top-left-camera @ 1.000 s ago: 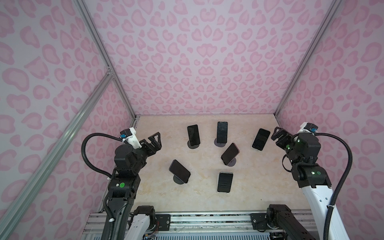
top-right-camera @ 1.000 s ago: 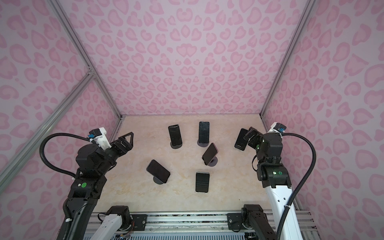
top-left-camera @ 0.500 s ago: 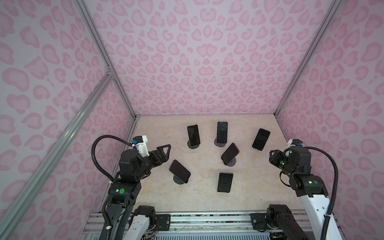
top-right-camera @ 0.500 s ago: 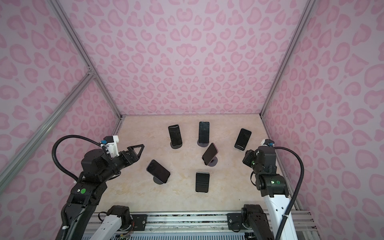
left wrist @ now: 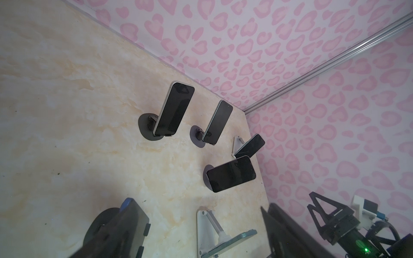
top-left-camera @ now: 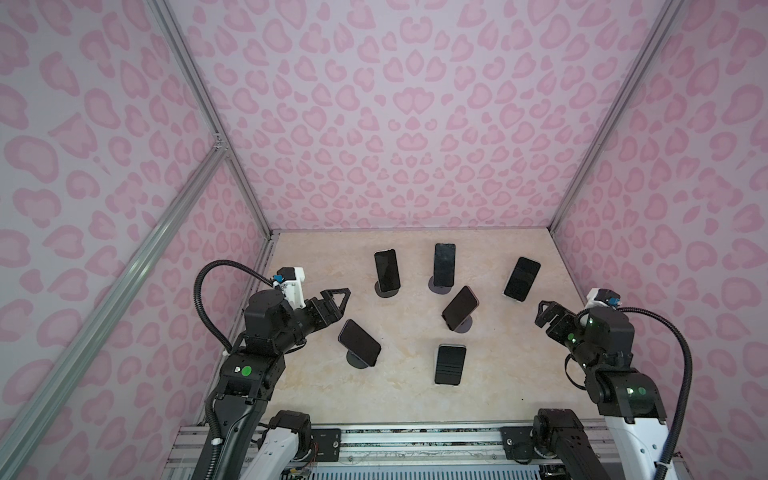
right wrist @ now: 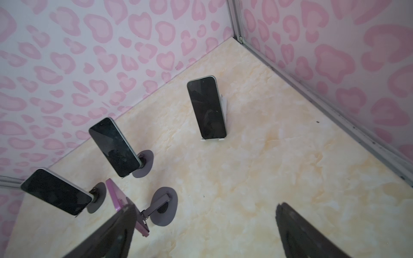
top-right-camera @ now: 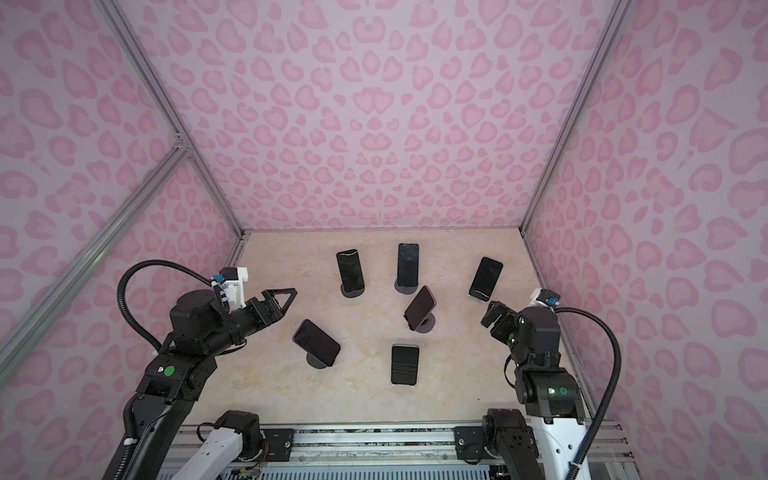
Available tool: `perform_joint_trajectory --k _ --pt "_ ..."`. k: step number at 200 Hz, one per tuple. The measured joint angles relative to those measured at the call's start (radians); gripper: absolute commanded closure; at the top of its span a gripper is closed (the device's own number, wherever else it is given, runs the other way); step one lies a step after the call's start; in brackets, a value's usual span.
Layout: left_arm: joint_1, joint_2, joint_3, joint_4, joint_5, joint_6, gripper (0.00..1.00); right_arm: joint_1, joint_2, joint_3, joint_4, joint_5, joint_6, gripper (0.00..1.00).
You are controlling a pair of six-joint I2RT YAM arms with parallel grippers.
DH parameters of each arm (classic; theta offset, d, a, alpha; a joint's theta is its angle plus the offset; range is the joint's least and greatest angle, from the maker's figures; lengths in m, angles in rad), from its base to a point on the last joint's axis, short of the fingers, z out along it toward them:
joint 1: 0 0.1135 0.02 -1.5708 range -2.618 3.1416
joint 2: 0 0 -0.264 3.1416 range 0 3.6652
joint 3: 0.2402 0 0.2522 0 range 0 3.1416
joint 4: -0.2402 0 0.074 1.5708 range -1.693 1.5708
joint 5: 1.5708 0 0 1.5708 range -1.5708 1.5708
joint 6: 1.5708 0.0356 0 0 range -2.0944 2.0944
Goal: Remove the phone from the phone stand
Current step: 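Raise the right arm toward the teal phone while the left arm moves forward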
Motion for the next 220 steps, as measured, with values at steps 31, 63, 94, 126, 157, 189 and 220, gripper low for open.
perform_joint_trajectory --k 31,63,94,126,157,189,220 --pt "0.000 0.010 0.013 0.000 -0.002 -0.016 0.11 0.000 -0.054 -0.136 0.089 -0.044 0.050 0.96" --pt "0.000 -0.023 -0.013 -0.002 -0.003 -0.035 0.12 0.000 0.050 -0.131 0.118 -0.113 0.050 0.88" --pt "0.000 -0.102 -0.070 -0.017 -0.024 -0.045 0.12 0.011 0.104 -0.090 0.113 -0.173 0.026 0.83" --pt "-0.001 -0.193 -0.141 -0.038 -0.058 -0.052 0.12 0.111 0.099 -0.019 0.034 -0.138 0.016 0.71" --pt "-0.001 -0.224 -0.172 -0.061 -0.080 -0.062 0.11 0.330 0.066 0.006 -0.067 -0.037 0.071 0.59" --pt "0.000 -0.208 -0.154 -0.066 -0.095 -0.045 0.11 0.568 0.020 0.007 -0.127 0.105 0.187 0.51" --pt "0.000 -0.199 -0.154 -0.061 -0.094 -0.042 0.11 0.756 0.097 0.061 -0.172 0.246 0.275 0.43"
